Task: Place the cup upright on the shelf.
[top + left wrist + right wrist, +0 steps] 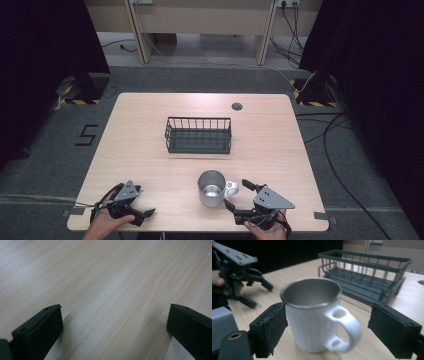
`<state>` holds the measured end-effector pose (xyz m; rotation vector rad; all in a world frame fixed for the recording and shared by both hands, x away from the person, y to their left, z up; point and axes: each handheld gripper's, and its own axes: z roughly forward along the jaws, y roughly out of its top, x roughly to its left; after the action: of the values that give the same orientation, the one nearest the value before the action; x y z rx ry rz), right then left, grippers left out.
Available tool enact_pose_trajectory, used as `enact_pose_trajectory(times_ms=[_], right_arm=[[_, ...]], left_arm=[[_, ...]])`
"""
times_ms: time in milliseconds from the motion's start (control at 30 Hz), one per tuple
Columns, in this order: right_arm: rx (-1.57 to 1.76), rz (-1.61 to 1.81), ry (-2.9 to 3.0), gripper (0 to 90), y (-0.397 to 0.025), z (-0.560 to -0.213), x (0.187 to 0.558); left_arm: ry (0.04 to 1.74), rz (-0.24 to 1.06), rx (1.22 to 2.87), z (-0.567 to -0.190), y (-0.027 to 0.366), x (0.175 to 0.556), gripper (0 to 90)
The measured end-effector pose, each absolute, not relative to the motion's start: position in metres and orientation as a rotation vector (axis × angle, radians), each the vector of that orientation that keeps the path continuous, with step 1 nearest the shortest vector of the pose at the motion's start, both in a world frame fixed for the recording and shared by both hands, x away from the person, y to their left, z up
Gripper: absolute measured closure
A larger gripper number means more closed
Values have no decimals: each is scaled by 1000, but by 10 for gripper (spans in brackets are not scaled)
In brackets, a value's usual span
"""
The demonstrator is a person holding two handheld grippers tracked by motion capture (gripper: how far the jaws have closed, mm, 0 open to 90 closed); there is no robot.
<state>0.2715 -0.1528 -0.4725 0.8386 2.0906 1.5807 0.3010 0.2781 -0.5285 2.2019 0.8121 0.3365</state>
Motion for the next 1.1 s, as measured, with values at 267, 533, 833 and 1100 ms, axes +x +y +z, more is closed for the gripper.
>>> enact_pose_trajectory(times_ms=[267, 533, 833, 1100], right_arm=[[755, 1602, 2119, 150, -133, -466, 288], [774, 1593, 2156, 150, -123, -468, 296], [799, 1584, 2170, 151, -110, -470, 303], [813, 1569, 2174, 141, -103, -469, 306]], left_arm=[[813, 336, 2200, -529, 278, 301, 0], [813, 336, 2201, -529, 278, 301, 0], [813, 337, 2201, -529, 278, 301, 0], [814, 337, 2200, -529, 278, 301, 0]])
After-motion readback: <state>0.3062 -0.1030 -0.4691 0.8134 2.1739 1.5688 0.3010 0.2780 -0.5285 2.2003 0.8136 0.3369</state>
